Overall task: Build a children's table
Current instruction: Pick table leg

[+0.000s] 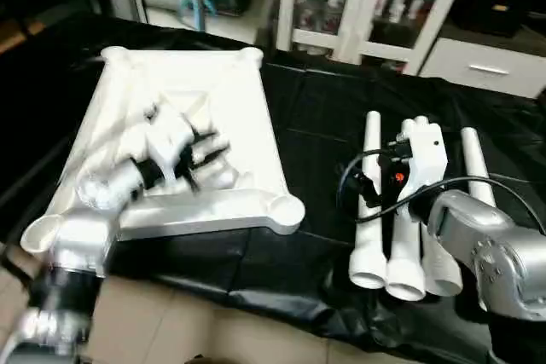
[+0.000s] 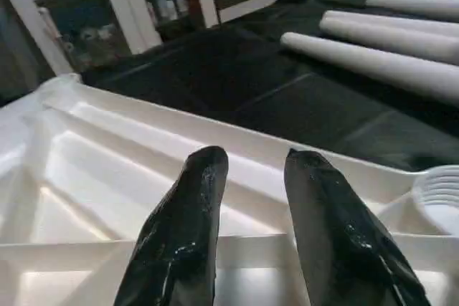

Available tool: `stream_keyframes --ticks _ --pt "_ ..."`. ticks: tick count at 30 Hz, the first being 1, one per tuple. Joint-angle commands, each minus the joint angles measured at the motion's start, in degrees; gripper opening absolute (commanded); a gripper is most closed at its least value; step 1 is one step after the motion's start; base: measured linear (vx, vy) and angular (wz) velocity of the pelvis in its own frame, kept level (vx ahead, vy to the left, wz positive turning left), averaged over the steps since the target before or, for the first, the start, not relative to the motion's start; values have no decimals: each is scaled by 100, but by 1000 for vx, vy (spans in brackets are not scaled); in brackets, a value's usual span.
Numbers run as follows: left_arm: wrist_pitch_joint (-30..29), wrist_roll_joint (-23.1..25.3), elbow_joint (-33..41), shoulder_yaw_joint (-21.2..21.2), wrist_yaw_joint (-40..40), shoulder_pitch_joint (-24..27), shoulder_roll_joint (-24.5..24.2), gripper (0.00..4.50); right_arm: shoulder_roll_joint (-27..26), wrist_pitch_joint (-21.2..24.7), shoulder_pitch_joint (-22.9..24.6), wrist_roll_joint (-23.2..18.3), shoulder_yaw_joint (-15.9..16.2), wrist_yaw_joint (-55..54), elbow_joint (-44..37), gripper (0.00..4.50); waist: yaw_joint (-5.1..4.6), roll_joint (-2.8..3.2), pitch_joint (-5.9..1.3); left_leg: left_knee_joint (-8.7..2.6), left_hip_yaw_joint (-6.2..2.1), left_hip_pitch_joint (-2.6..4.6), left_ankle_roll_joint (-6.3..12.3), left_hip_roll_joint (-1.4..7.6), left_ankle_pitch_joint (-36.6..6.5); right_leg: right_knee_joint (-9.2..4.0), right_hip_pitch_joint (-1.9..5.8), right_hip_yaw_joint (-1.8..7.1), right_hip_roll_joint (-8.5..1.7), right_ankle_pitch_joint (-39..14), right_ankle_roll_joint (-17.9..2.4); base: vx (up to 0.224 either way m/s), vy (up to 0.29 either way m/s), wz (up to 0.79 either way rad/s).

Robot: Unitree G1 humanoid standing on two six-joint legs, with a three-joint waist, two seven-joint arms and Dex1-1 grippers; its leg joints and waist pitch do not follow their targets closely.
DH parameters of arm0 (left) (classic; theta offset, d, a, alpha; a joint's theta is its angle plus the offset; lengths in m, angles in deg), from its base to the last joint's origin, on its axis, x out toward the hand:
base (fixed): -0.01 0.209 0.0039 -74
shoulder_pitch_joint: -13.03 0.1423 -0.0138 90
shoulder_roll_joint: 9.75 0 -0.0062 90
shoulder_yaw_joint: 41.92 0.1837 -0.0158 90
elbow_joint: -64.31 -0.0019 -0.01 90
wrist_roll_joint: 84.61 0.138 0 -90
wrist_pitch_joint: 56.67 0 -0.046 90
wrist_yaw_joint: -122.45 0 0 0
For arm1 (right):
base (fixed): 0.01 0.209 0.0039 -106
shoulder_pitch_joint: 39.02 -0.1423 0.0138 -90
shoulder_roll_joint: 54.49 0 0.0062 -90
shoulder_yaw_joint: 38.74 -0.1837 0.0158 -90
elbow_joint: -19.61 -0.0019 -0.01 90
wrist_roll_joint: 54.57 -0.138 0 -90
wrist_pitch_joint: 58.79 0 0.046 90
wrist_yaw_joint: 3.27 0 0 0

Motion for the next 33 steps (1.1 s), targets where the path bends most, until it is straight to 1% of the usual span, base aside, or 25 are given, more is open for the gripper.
stream_keyframes --ticks 1,2,3,4,5,6,8,9,10,11,12,14,15,17,19,20,21,23,27,28,29,30,31,32,33 --pt "-88 -80 329 129 111 37 87 162 82 397 -173 145 19 -152 119 450 10 20 -336 -442 -116 45 -197 326 -255 -382 277 321 -500 90 -1121 0 0 0" --pt "-201 -151 562 155 150 170 231 162 11 716 -349 72 -61 -218 310 450 9 4 -331 -438 -109 49 -198 329 -301 -385 274 331 -512 -17 -1095 0 0 0" --pt "-236 -170 628 161 161 206 273 162 -12 805 -401 48 -88 -235 367 450 12 -7 -328 -436 -107 50 -202 326 -298 -396 264 330 -505 -69 -1056 0 0 0" --pt "-361 -60 868 300 103 345 235 162 -3 1038 -537 105 -67 -330 591 450 2 -59 -328 -437 -97 49 -197 324 -293 -405 265 330 -501 -87 -1034 0 0 0" --pt "-361 -60 868 300 103 345 235 162 -3 1038 -537 105 -67 -330 591 450 4 -31 -331 -436 -111 49 -201 323 -267 -385 265 328 -502 -77 -1025 0 0 0" --pt "-576 -146 1111 462 -142 461 118 162 53 1203 -604 125 -17 -312 777 450 11 -103 -332 -435 -100 47 -190 317 -155 -378 267 329 -501 -38 -934 0 0 0" --pt "-849 -375 1468 612 -484 606 -63 162 22 1432 -639 79 -58 -277 917 450 13 -95 -334 -433 -99 51 -190 311 -62 -370 251 321 -490 55 -899 0 0 0" --pt "-1069 -514 1651 683 -659 652 -178 162 15 1529 -664 114 -61 -297 997 450 16 -133 -328 -438 -98 48 -203 309 -40 -355 247 315 -482 68 -878 0 0 0" --pt "-1153 -553 1722 704 -701 669 -213 162 6 1575 -680 137 -67 -310 1021 450 10 -117 -332 -437 -93 61 -228 306 -29 -352 235 309 -472 82 -888 0 0 0" --pt "-1291 -598 1869 774 -818 679 -320 162 -25 1671 -703 172 -102 -340 1102 450 -12 -179 -315 -438 -81 60 -252 306 -48 -369 229 307 -455 85 -877 0 0 0" --pt "-1460 -632 2078 870 -965 693 -459 162 -76 1787 -738 244 -156 -420 1221 450 -9 -195 -315 -440 -85 61 -263 303 -32 -361 234 307 -463 79 -868 0 0 0" --pt "-1571 -645 2237 959 -1096 687 -564 162 -134 1843 -754 277 -193 -478 1329 450 -11 -175 -299 -449 -82 61 -300 304 -94 -375 225 312 -471 -44 -835 0 0 0" --pt "-1571 -645 2237 959 -1096 687 -564 162 -134 1843 -754 277 -193 -478 1329 450 -1 -178 -301 -447 -77 74 -333 308 -137 -379 219 315 -473 -74 -813 0 0 0" --pt "-1730 -675 2412 1047 -1208 654 -664 162 -326 1922 -763 198 -313 -497 1436 450 0 -184 -304 -451 -79 68 -357 301 -174 -375 221 319 -471 -83 -789 0 0 0" --pt "-1850 -695 2491 1092 -1259 621 -715 162 -391 1927 -753 186 -320 -519 1482 450 -12 -179 -306 -455 -84 68 -395 300 -198 -377 225 314 -470 -100 -778 0 0 0" --pt "-1912 -726 2538 1114 -1301 612 -745 162 -430 1948 -751 164 -354 -516 1509 450 -16 -177 -312 -454 -82 77 -422 302 -198 -371 225 313 -465 -80 -772 0 0 0" --pt "-1930 -737 2548 1118 -1309 609 -752 162 -436 1952 -754 161 -360 -514 1515 450 -15 -183 -310 -454 -84 67 -435 300 -191 -374 233 314 -463 -60 -757 0 0 0" --pt "-2215 -872 2721 1225 -1431 564 -863 162 -497 1990 -741 189 -382 -496 1607 450 -11 -171 -317 -454 -87 71 -464 296 -181 -361 232 310 -462 -41 -744 0 0 0" --pt "-2342 -822 2813 1348 -1439 524 -876 162 -505 1998 -691 263 -372 -463 1715 450 -8 -180 -317 -450 -80 65 -483 290 -128 -363 239 310 -451 50 -749 0 0 0" --pt "-2346 -819 2815 1352 -1436 522 -874 162 -508 1997 -689 265 -376 -464 1721 450 -8 -186 -320 -449 -82 58 -484 290 -121 -361 249 312 -454 55 -742 0 0 0" --pt "-2358 -752 2837 1404 -1373 506 -852 162 -520 2006 -670 300 -395 -473 1811 450 -7 -225 -323 -447 -80 55 -467 292 -102 -363 257 312 -461 42 -728 0 0 0" --pt "-2358 -750 2837 1405 -1372 506 -852 167 -520 2006 -670 301 -395 -473 1814 432 -5 -213 -321 -448 -82 56 -459 291 -99 -362 256 313 -462 26 -721 0 0 0" --pt "-2354 -709 2839 1424 -1355 506 -844 167 -521 1990 -673 306 -402 -480 1874 432 -5 -215 -327 -444 -81 57 -448 292 -72 -362 256 313 -463 36 -708 0 0 0" --pt "-2355 -692 2843 1432 -1354 513 -843 167 -526 1976 -675 305 -410 -486 1905 432 -4 -244 -323 -446 -82 56 -432 293 -72 -363 255 310 -463 1 -697 0 0 0" --pt "-2360 -666 2857 1436 -1335 516 -863 170 -544 1950 -681 307 -420 -493 1963 411 -11 -286 -325 -444 -77 55 -424 295 -64 -370 255 307 -462 -25 -691 0 0 0"
